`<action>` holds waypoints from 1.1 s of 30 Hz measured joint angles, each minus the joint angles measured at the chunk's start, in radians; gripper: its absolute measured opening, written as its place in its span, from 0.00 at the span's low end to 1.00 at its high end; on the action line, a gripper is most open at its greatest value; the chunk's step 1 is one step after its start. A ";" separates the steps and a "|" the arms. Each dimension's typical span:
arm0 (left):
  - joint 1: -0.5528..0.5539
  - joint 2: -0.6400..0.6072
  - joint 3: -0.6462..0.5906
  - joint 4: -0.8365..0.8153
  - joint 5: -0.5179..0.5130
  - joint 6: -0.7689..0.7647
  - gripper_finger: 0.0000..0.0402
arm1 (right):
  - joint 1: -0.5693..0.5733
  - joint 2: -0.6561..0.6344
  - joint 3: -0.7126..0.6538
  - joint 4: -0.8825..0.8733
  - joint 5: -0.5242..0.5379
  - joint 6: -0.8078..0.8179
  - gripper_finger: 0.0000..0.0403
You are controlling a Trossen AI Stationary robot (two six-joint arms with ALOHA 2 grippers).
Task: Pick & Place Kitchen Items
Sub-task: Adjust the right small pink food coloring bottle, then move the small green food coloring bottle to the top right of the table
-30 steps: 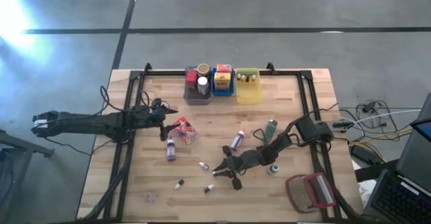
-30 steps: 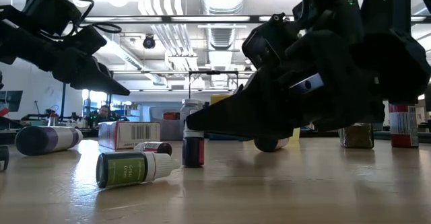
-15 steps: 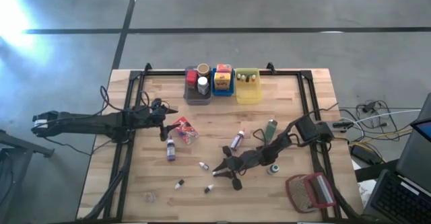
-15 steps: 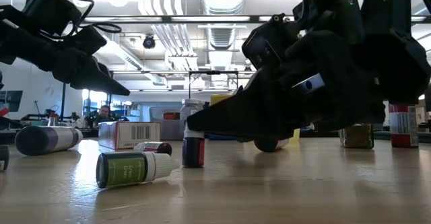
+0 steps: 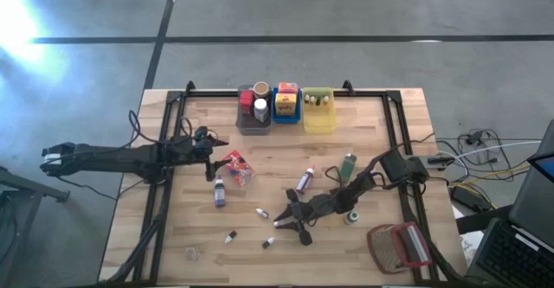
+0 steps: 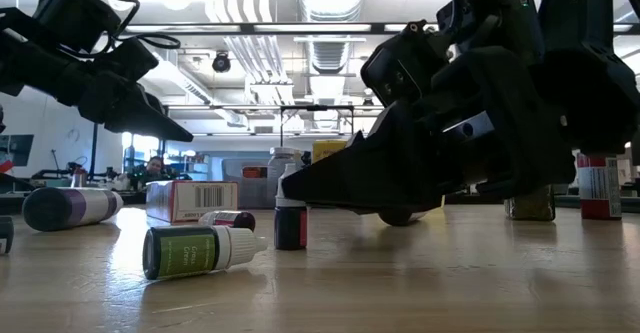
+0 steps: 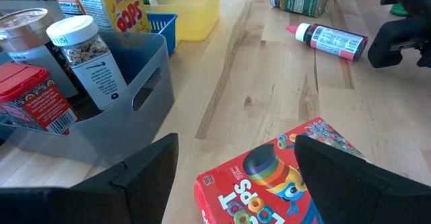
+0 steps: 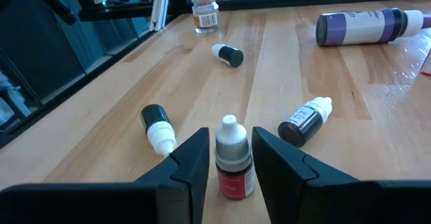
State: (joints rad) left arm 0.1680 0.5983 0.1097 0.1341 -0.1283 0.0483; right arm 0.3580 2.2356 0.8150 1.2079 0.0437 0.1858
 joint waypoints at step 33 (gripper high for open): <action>0.000 0.000 0.000 -0.011 0.000 0.000 0.75 | 0.080 -0.226 0.350 -0.942 0.002 -0.237 0.29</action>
State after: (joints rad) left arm 0.1677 0.5987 0.1097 0.1228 -0.1284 0.0486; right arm 0.4380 2.0096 1.1647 0.2664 0.0456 -0.0510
